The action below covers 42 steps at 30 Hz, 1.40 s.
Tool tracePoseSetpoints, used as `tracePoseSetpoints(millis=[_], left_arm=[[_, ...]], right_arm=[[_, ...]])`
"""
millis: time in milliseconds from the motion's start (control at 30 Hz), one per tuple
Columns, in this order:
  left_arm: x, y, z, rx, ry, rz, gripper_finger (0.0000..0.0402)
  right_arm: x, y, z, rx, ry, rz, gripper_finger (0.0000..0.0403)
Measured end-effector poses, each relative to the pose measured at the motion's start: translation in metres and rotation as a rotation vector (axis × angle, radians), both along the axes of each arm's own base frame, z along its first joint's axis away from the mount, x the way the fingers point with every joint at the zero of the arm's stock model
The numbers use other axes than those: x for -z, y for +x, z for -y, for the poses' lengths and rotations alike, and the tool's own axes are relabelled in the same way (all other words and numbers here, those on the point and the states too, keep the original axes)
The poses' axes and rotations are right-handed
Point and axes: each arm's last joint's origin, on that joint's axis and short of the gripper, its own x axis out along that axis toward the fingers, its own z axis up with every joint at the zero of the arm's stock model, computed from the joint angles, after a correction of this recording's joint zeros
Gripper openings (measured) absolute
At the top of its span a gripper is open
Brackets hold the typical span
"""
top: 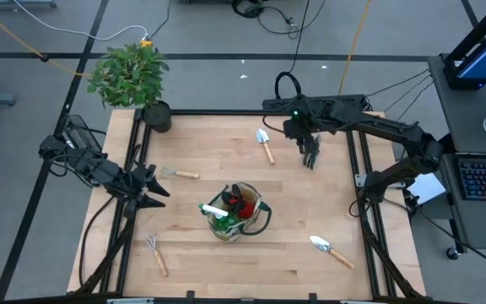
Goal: Pick & Place Garden tools in Gardening bag
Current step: Put the shear scissors into the gardening bag
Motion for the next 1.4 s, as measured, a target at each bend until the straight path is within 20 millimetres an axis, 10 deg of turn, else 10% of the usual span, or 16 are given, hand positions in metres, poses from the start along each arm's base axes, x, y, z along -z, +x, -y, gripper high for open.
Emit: tracePoseSetpoints(millis=[833, 1400], left_arm=[[0.0, 0.0, 0.0, 0.004, 0.009, 0.004, 0.0189], [0.0, 0.0, 0.0, 0.002, 0.008, 0.004, 0.0189]], right_arm=[[0.129, -0.033, -0.022, -0.346, -0.181, -0.534, 0.0267], [0.137, -0.035, -0.024, -0.346, -0.058, -0.44, 0.0267]])
